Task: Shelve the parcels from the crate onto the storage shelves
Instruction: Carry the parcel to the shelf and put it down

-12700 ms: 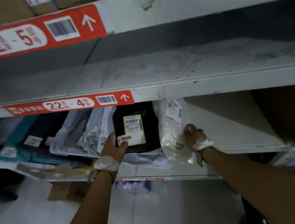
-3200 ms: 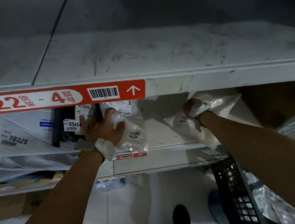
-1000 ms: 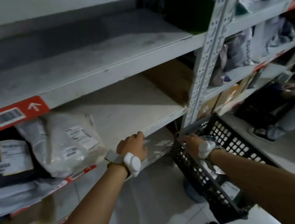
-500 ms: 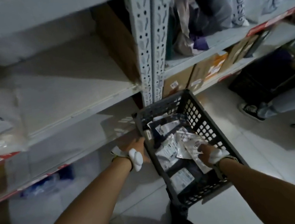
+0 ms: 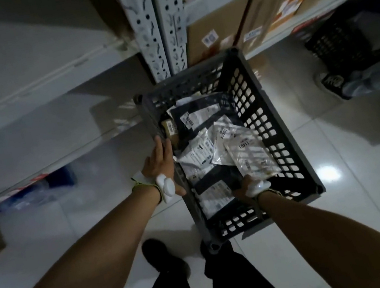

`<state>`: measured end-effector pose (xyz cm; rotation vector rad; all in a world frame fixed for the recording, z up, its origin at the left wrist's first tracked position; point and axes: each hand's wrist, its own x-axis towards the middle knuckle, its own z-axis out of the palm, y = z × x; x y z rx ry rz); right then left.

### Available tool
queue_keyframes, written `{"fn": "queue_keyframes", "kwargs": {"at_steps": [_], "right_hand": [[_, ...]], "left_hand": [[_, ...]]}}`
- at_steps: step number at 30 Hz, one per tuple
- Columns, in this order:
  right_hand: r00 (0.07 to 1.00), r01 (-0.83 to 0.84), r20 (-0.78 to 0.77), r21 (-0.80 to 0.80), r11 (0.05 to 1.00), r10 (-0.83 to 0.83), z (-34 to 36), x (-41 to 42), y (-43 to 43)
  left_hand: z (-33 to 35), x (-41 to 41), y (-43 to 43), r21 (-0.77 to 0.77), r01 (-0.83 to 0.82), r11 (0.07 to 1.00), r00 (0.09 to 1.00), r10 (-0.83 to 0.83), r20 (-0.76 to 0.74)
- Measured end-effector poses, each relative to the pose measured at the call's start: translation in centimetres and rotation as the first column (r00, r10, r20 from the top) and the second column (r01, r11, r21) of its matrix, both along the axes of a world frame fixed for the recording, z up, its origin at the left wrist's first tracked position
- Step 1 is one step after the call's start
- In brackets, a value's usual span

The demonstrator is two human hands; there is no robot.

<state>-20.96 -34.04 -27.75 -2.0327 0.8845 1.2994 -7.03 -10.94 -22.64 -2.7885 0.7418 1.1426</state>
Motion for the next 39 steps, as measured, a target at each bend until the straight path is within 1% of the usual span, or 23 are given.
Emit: {"fn": "queue_keyframes", "kwargs": {"at_steps": [2, 3, 4, 7, 9, 10, 12, 15, 18, 19, 21, 22, 24, 25, 26, 27, 29, 32, 35, 38, 39], "right_hand": [[0.997, 0.006, -0.08, -0.023, 1.0, -0.007, -0.7, 0.2, 0.4], [0.994, 0.024, -0.108, -0.047, 0.999, -0.029, -1.0, 0.1, 0.7], [0.99, 0.068, -0.123, -0.037, 0.997, -0.072, -1.7, 0.1, 0.9], [0.969, 0.235, -0.088, 0.057, 0.97, -0.229, -3.8, -0.6, 2.0], [0.962, 0.26, -0.084, 0.003, 0.966, -0.259, -4.3, -1.2, 2.8], [0.969, 0.234, -0.071, -0.028, 0.972, -0.236, -4.5, -1.6, 2.9], [0.992, 0.126, -0.017, -0.053, 0.991, -0.127, -4.8, -2.1, 2.6], [0.999, 0.015, 0.046, -0.021, 1.0, -0.014, -5.0, -2.5, 1.5], [0.994, -0.006, 0.108, 0.026, 1.0, 0.003, -5.3, -3.3, 1.1], [0.989, -0.007, 0.148, 0.034, 0.999, 0.002, -5.2, -3.5, 1.1], [0.965, -0.023, 0.263, 0.101, 0.995, -0.004, -2.9, -3.0, 1.2], [0.946, -0.063, 0.322, 0.094, 0.994, 0.03, -1.2, -2.7, 1.3], [0.87, -0.123, 0.482, 0.014, 0.992, 0.101, 2.1, -2.2, 1.3], [0.824, -0.109, 0.559, 0.003, 0.994, 0.089, 3.5, -2.1, 1.2], [0.785, -0.1, 0.615, 0.004, 0.995, 0.077, 5.7, -1.7, 1.2], [0.752, -0.108, 0.655, 0.004, 0.994, 0.079, 7.1, -1.4, 1.0], [0.679, -0.167, 0.724, -0.003, 0.986, 0.118, 11.3, 0.0, 0.6], [0.543, -0.344, 0.821, 0.025, 0.939, 0.177, 19.3, 2.8, 1.1], [0.392, -0.486, 0.899, 0.02, 0.874, 0.197, 28.1, 5.4, 3.5], [0.218, -0.531, 0.965, -0.009, 0.847, 0.147, 38.3, 6.1, 8.6], [0.199, -0.509, 0.976, 0.024, 0.861, 0.09, 39.8, 6.3, 9.1]], "left_hand": [[-0.4, -0.1, 0.0, 0.002, -0.011, 1.0, 1.0, 0.011, 0.012], [-0.5, -0.1, 0.0, 0.004, -0.028, 1.0, 0.999, 0.028, 0.028], [-0.6, -0.2, 0.1, -0.001, -0.047, 0.999, 0.998, 0.047, 0.028], [-0.6, -0.3, 0.0, -0.043, -0.083, 0.996, 0.997, 0.082, -0.01], [-0.7, -0.2, 0.1, -0.057, -0.105, 0.993, 0.994, 0.104, -0.018], [-0.9, -0.1, 0.2, -0.058, -0.107, 0.993, 0.994, 0.106, -0.019], [-1.0, -0.2, 0.4, -0.074, -0.105, 0.992, 0.994, 0.102, -0.038], [-0.8, -0.2, 0.2, -0.079, -0.111, 0.991, 0.992, 0.106, -0.062], [-0.6, -0.3, -0.2, -0.046, -0.11, 0.993, 0.992, 0.107, -0.069], [-0.4, -0.3, -0.3, -0.03, -0.102, 0.994, 0.993, 0.1, -0.067], [0.3, -0.3, -0.8, 0.008, -0.11, 0.994, 0.992, 0.11, -0.06], [0.6, -0.4, -1.1, 0.026, -0.127, 0.992, 0.991, 0.128, -0.049], [1.4, -1.1, -1.8, 0.059, -0.189, 0.98, 0.982, 0.19, -0.013], [1.9, -1.6, -2.0, 0.042, -0.213, 0.976, 0.977, 0.213, -0.005], [2.7, -1.9, -2.0, -0.013, -0.223, 0.975, 0.975, 0.222, -0.019], [3.4, -2.3, -2.1, -0.069, -0.226, 0.972, 0.973, 0.222, -0.065], [6.0, -2.7, -2.0, -0.189, -0.255, 0.948, 0.962, 0.229, -0.151], [12.1, -2.0, -0.7, -0.365, -0.371, 0.854, 0.924, 0.301, -0.234], [20.6, -0.4, 3.2, -0.52, -0.393, 0.759, 0.918, 0.287, -0.275], [31.7, -1.7, 9.1, -0.634, -0.489, 0.6, 0.867, 0.254, -0.429], [32.8, -2.0, 9.6, -0.65, -0.526, 0.548, 0.844, 0.245, -0.477]]}}
